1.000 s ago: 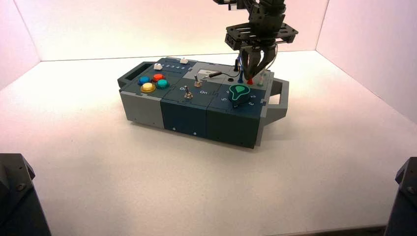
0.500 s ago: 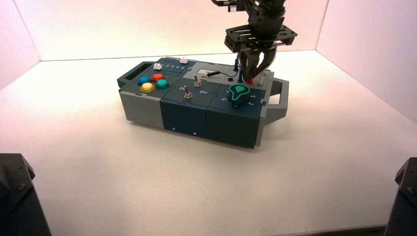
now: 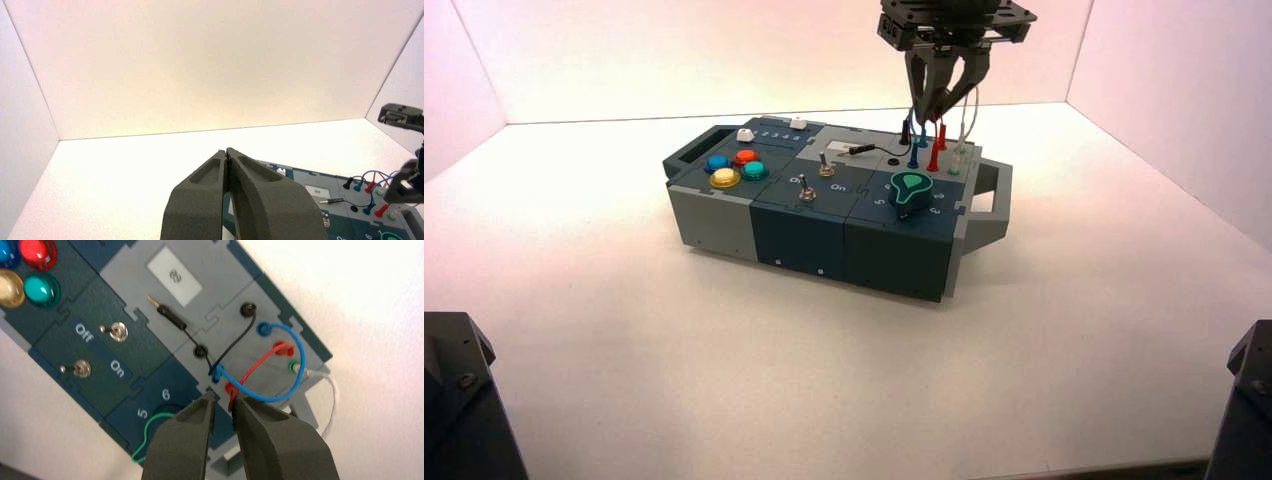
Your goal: Insert the red wire.
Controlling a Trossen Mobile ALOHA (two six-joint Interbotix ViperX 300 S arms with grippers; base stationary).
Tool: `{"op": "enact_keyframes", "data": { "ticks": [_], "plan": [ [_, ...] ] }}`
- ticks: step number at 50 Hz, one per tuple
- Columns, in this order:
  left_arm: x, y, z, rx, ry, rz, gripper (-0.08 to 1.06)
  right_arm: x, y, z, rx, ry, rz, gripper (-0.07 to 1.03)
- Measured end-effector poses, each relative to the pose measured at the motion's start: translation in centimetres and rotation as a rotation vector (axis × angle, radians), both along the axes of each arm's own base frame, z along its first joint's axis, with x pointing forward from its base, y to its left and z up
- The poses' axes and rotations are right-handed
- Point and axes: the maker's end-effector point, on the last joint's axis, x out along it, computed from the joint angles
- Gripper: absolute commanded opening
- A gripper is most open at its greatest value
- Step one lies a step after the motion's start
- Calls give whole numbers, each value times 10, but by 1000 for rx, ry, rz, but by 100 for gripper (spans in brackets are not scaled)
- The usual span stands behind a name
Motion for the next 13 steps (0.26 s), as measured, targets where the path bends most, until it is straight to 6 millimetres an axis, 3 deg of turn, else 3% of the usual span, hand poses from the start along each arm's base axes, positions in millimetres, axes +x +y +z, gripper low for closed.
{"op": "enact_keyframes", "data": {
  "ticks": [13],
  "plan": [
    [-2,0,2,1,-12,-2,-3,-17,-10,-13,-39,68,-4,20]
  ]
}}
